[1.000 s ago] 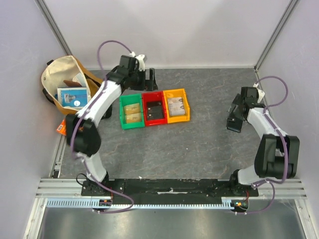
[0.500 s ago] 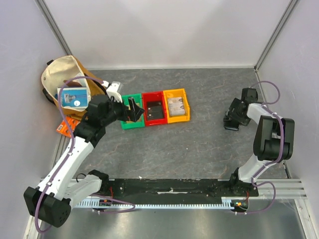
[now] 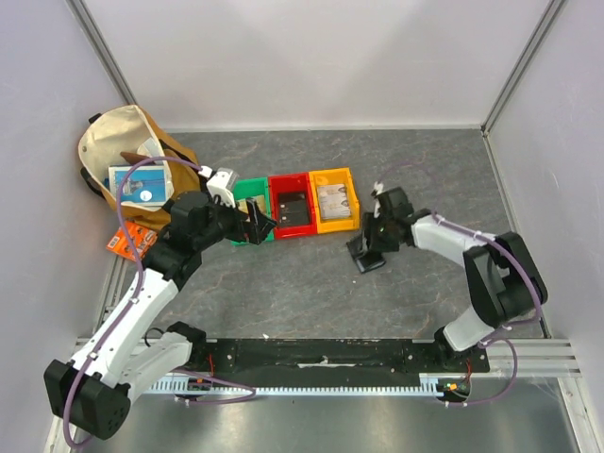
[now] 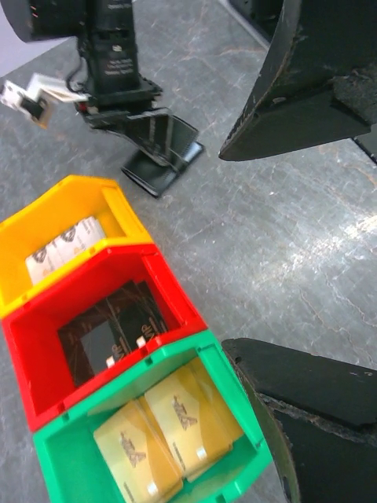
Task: Take the credit cards out of the card holder
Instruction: Move the card holder to the center of the board.
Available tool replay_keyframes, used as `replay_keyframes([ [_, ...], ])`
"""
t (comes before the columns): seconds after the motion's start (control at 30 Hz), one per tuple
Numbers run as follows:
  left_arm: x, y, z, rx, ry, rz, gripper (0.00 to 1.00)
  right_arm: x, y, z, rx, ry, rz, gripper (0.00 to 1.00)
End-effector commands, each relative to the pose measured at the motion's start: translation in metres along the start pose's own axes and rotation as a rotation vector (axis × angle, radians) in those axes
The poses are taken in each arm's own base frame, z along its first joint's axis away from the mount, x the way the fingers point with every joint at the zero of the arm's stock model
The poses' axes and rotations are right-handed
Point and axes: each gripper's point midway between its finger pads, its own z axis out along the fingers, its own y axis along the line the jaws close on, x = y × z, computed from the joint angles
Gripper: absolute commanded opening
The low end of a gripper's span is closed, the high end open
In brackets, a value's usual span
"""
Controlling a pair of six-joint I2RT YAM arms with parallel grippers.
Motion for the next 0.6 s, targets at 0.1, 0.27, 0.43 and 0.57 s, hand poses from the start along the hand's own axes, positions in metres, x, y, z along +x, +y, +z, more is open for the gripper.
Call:
replay_keyframes([
  [0.1,0.020,-0.037,0.001,0.131,0.044,-0.025,0.99,0.103,0.094,-0.028,-0.211,0.148,-0.059,0.49],
  [0.27,0.053,-0.051,0.002,0.129,0.119,-0.129,0.99,0.108,0.123,-0.035,-0.229,0.094,-0.097,0.62],
  [0.43,0.102,-0.061,0.006,0.078,0.225,-0.282,0.99,0.096,0.107,-0.052,-0.201,0.020,-0.108,0.76],
  [0.57,0.138,-0.082,0.011,0.111,0.309,-0.337,0.97,0.105,0.088,-0.055,-0.239,0.051,-0.084,0.70],
])
